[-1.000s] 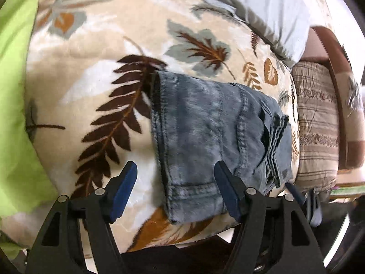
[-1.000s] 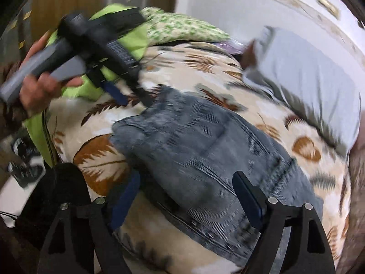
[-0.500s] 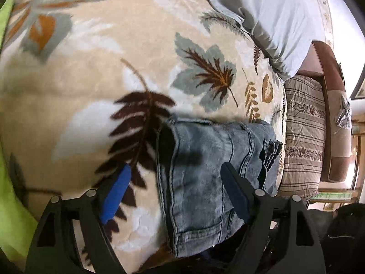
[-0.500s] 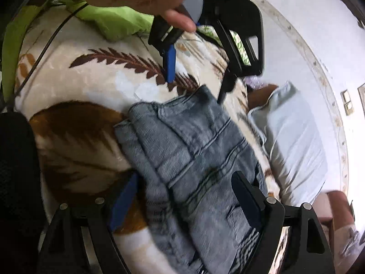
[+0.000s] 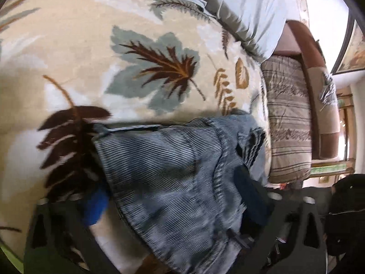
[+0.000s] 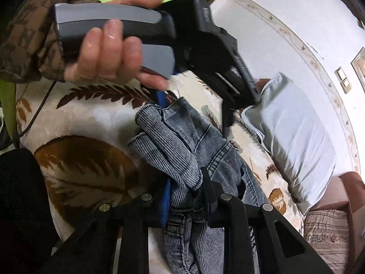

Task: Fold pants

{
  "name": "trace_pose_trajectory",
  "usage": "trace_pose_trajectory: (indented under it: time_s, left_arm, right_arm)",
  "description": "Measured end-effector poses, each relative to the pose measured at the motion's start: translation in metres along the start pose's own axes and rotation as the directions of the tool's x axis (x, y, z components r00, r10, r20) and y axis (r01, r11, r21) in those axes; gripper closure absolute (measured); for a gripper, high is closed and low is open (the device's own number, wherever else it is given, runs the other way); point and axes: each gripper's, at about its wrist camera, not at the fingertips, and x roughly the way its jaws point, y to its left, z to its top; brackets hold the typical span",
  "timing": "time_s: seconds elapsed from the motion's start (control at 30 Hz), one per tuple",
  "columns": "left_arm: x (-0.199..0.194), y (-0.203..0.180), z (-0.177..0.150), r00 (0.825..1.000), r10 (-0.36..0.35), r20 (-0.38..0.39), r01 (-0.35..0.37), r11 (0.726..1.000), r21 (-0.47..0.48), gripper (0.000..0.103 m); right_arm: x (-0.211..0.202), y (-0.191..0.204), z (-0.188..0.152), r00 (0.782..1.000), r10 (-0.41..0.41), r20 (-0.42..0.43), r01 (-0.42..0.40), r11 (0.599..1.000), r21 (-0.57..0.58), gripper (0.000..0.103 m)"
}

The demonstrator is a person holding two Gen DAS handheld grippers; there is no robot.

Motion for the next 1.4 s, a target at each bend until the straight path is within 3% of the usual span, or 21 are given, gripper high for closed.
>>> trace_pose_trajectory:
  time_s: [0.03, 0.07, 0.17, 0.43, 0.77, 1.23, 1.4]
  left_arm:
    - [0.004, 0.0, 0.0, 1.0, 0.007, -0.015, -0.007, 1.0, -0.002, 0.059]
    - [0.008, 0.0, -0.001, 0.999, 0.032, -0.033, -0.032, 0.999, -0.007, 0.07]
    - [0.005, -0.005, -0.007, 0.998, 0.058, -0.014, -0.058, 0.998, -0.01, 0.078]
    - [-0.022, -0.056, -0.019, 0.988, 0.134, 0.078, -0.137, 0.99, 0.031, 0.083]
    - [-0.03, -0.137, -0.019, 0.97, 0.178, 0.164, -0.192, 0.979, 0.074, 0.087]
    - [0.023, -0.249, -0.012, 0.961, 0.221, 0.169, -0.248, 0.955, 0.162, 0.089]
    - [0.061, -0.284, -0.012, 0.96, 0.243, 0.136, -0.267, 0.942, 0.205, 0.089]
  right_arm:
    - [0.0, 0.0, -0.001, 1.0, 0.004, 0.001, -0.004, 1.0, 0.004, 0.081]
    - [0.0, -0.002, -0.001, 1.0, 0.011, 0.003, -0.011, 1.0, 0.009, 0.081]
    - [-0.001, -0.013, -0.004, 0.999, 0.052, 0.005, -0.052, 0.997, 0.057, 0.081]
    - [-0.027, -0.049, -0.017, 0.989, 0.134, 0.066, -0.145, 0.967, 0.208, 0.083]
    - [-0.061, -0.117, -0.059, 0.966, 0.195, 0.171, -0.251, 0.869, 0.426, 0.084]
    - [-0.095, -0.191, -0.144, 0.934, 0.217, 0.285, -0.356, 0.644, 0.676, 0.084]
    - [-0.096, -0.213, -0.188, 0.928, 0.212, 0.306, -0.372, 0.533, 0.76, 0.084]
